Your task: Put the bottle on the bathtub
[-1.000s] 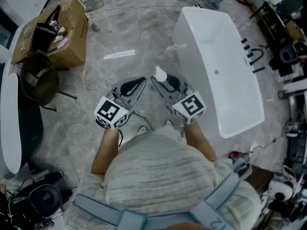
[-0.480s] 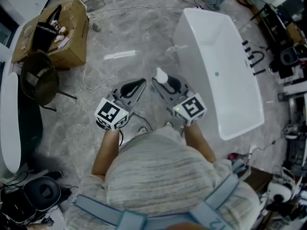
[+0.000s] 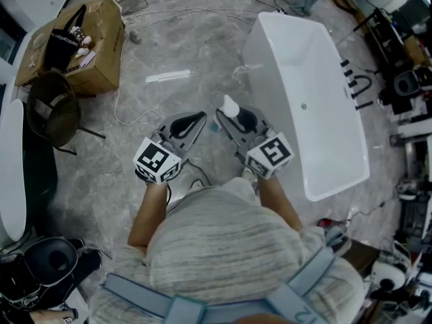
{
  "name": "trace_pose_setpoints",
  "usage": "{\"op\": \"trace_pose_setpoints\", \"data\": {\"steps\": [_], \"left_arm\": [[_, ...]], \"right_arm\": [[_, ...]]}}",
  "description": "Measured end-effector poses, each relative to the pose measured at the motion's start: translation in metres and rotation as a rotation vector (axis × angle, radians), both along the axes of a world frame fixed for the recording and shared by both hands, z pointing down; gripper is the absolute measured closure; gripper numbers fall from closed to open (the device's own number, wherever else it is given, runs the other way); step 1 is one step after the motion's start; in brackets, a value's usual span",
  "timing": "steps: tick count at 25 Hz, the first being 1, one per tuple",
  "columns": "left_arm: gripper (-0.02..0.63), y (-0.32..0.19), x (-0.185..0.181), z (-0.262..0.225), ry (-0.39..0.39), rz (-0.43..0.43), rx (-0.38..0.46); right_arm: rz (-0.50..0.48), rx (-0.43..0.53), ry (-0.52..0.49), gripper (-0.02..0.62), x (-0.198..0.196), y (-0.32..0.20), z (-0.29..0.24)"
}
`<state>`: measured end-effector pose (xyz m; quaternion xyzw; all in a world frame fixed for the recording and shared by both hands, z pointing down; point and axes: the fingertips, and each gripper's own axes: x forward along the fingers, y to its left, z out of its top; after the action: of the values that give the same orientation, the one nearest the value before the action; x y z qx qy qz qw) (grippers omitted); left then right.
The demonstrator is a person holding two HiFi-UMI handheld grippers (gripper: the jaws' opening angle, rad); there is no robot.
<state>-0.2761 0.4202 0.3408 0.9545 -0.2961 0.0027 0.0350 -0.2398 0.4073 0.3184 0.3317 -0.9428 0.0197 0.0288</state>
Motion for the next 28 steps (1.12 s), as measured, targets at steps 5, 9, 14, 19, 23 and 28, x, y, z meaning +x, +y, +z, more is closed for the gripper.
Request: {"op": "trace_pose_setpoints", "data": {"steps": [5,9,14,19,23,28], "left_arm": [[0.603,-0.018,0.033,0.005,0.006,-0.011,-0.015],[0.603,-0.041,0.073,0.005,0.010,0.004,-0.029],[0.603,-0.067,0.152,0.004,-0.002,0.056,-0.030],[0.603,-0.086,0.227,0.002,-0.019,0.093,-0.035],[0.603,-0.108,0.261,0.003,-0.024,0.098,-0.042],[0.603,-0.122,0.316,0.003,-0.027,0.106,-0.034]], "right_arm": [[0.005,0.000,0.010,0.482,0.038,-0.014,0.004],[0.008,0.002,0.035,0.482,0.075,-0.033,0.004],[0.023,-0.039,0.054,0.482,0.140,-0.057,0.008],[0.052,-0.033,0.059,0.482,0.214,-0.084,0.006],[0.060,-0.047,0.056,0.482,0.248,-0.103,0.002],[0.043,-0.056,0.063,0.482,0.297,-0.113,0.007]]}}
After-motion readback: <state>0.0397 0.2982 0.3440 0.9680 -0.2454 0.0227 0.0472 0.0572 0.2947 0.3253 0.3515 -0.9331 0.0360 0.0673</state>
